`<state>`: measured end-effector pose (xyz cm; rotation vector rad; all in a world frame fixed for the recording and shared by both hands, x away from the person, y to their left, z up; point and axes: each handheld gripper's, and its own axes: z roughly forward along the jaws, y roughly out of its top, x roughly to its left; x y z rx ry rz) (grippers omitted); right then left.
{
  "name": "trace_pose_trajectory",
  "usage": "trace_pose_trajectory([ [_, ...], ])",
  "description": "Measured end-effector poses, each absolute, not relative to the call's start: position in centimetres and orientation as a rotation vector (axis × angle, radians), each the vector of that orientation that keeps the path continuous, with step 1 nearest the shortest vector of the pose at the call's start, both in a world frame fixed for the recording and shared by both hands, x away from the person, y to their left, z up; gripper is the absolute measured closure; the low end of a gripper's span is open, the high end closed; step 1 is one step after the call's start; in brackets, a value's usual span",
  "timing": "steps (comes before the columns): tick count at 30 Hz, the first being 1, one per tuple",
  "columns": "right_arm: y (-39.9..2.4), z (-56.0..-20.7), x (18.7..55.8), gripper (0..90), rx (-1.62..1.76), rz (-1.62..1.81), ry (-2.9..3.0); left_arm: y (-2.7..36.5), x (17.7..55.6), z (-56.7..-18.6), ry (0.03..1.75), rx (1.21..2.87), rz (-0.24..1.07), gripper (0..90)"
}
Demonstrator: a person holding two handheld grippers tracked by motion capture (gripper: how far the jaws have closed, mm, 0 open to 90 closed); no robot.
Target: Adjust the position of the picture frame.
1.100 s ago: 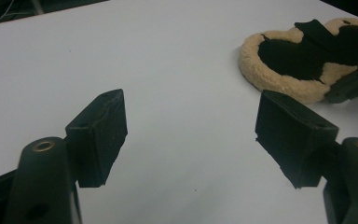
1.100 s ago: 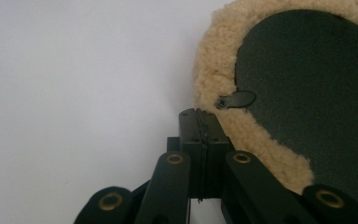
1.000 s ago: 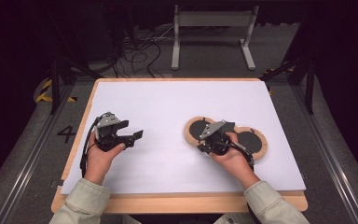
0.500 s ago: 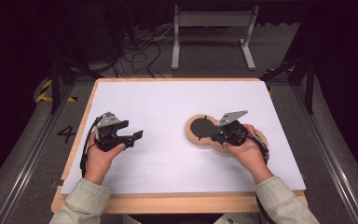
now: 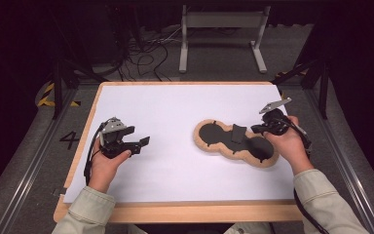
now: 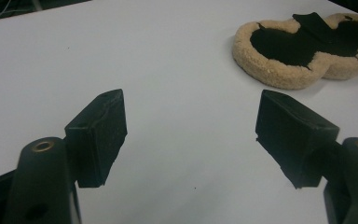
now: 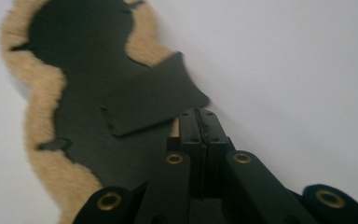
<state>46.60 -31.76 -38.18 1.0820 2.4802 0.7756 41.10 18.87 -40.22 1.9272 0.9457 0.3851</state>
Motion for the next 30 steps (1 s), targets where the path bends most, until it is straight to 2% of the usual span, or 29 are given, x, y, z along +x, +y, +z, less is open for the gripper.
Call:
trace_pose_trajectory([
  [14,-38.1,-41.4,47.5,90.0,1.298,0.631,2.432,18.8,41.2,-40.5,0.955,1.932,0.375,25.4],
  [26,-37.3,-42.2,46.4,90.0,1.266,0.609,2.511,18.7,41.3,-40.7,0.954,1.942,0.371,25.2],
  [30,-36.1,-42.1,45.0,90.0,1.198,0.587,2.573,18.6,41.3,-40.8,0.957,1.943,0.372,25.1],
])
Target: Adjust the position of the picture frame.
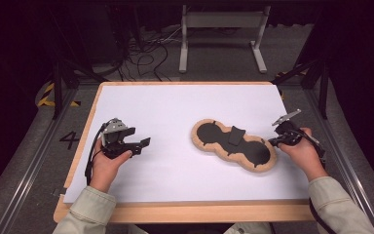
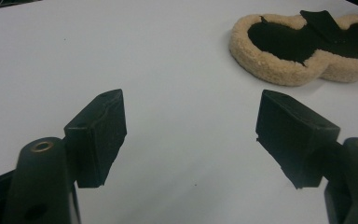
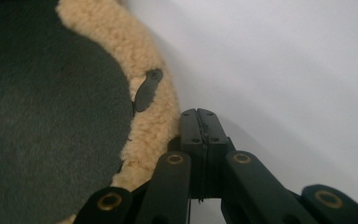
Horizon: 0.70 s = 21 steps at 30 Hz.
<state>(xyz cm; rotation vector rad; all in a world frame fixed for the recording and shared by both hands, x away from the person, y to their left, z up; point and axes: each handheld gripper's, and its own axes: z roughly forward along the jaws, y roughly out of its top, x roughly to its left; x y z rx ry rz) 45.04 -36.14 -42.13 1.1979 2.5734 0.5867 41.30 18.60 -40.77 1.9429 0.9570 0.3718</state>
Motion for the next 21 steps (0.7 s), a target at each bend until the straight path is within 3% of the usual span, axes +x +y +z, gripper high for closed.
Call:
trace_pose_trajectory([
  [21,-28.3,-42.8,37.9,90.0,0.882,0.691,2.826,18.4,41.3,-40.8,0.956,1.947,0.371,25.1],
])
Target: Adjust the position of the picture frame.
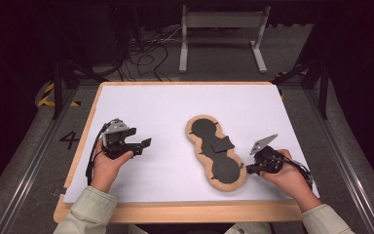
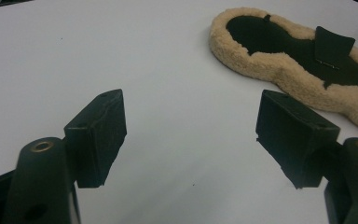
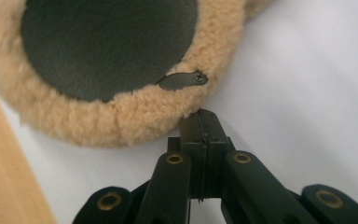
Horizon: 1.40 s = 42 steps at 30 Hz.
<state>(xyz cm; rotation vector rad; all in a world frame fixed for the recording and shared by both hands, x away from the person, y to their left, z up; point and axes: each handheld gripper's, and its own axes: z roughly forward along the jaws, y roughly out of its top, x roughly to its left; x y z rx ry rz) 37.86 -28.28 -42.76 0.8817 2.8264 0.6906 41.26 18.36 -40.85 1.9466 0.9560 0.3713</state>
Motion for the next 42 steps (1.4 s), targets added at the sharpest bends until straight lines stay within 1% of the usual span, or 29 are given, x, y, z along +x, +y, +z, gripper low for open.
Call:
trace_pose_trajectory([
  [10,-24.5,-42.9,36.3,90.0,0.721,0.703,2.894,18.4,41.2,-40.8,0.955,1.947,0.368,25.1],
  [17,-22.6,-42.9,35.9,90.0,0.65,0.707,2.921,18.4,41.2,-40.8,0.953,1.947,0.368,25.1],
  [18,-21.7,-42.9,35.8,90.0,0.614,0.704,2.924,18.4,41.3,-40.8,0.948,1.95,0.371,25.1],
  [23,-20.0,-42.9,35.6,90.0,0.551,0.705,2.945,18.4,41.3,-40.8,0.951,1.951,0.369,25.1],
  [24,-19.0,-42.9,35.6,90.0,0.518,0.713,2.957,18.4,41.3,-40.8,0.953,1.95,0.368,25.1],
  [25,-19.0,-42.9,35.6,90.0,0.518,0.713,2.957,18.4,41.3,-40.8,0.953,1.95,0.368,25.1],
  [26,-18.0,-42.9,35.7,90.0,0.485,0.713,2.967,18.5,41.2,-40.8,0.95,1.95,0.368,25.1],
  [34,-14.7,-43.1,36.1,90.0,0.399,0.742,2.973,18.9,40.9,-40.7,0.954,1.951,0.382,25.0],
  [42,-11.6,-43.3,37.6,90.0,0.345,0.785,2.98,19.7,40.1,-40.7,0.975,1.94,0.4,24.7],
])
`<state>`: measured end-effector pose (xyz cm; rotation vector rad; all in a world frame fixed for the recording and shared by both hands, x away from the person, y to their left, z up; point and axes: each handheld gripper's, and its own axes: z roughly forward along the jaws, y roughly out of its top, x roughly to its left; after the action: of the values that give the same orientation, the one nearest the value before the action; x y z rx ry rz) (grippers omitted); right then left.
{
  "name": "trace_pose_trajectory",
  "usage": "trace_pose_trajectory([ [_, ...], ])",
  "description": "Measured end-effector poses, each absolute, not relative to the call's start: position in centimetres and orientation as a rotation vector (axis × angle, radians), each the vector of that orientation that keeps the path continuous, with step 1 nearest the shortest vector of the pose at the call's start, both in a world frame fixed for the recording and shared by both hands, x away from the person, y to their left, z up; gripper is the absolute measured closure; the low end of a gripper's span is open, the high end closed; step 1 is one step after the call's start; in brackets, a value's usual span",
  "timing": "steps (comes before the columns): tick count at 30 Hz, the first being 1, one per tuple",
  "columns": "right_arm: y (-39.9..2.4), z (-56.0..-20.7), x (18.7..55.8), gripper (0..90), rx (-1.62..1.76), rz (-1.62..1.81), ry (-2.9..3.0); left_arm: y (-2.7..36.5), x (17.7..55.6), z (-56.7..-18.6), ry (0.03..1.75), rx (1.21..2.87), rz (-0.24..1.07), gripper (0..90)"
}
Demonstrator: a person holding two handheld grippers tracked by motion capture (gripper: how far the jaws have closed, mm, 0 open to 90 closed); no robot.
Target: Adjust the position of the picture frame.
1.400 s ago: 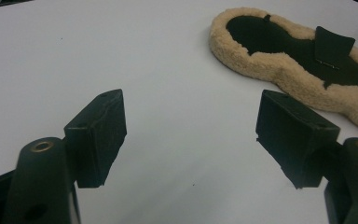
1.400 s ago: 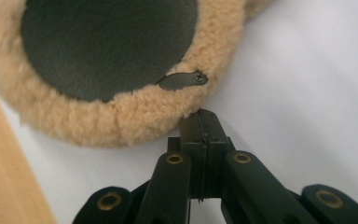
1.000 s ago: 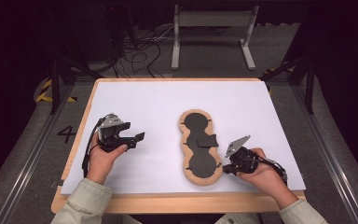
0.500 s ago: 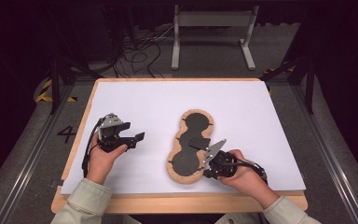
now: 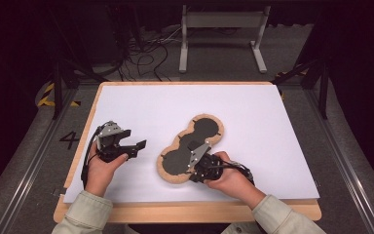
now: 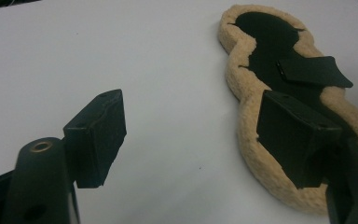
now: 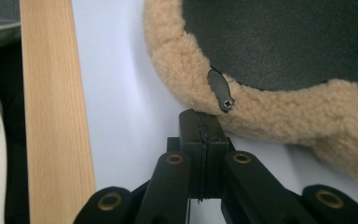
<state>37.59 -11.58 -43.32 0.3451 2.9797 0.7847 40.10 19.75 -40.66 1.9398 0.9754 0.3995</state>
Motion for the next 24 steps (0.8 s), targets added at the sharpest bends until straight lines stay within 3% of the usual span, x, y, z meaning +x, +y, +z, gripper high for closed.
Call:
trace_pose_trajectory([
  [10,-9.5,-43.0,38.8,90.0,0.314,0.78,2.996,20.6,39.2,-41.1,1.009,1.935,0.399,24.7],
  [14,-10.6,-40.4,39.7,90.0,0.286,0.859,2.954,20.6,39.2,-41.3,1.013,1.944,0.399,24.7],
  [18,-11.7,-37.9,42.3,90.0,0.369,0.845,2.847,20.6,39.1,-41.3,1.015,1.937,0.394,24.7],
  [24,-13.0,-37.0,47.5,89.0,0.541,0.89,2.748,20.5,39.3,-41.4,1.012,1.938,0.385,24.7],
])
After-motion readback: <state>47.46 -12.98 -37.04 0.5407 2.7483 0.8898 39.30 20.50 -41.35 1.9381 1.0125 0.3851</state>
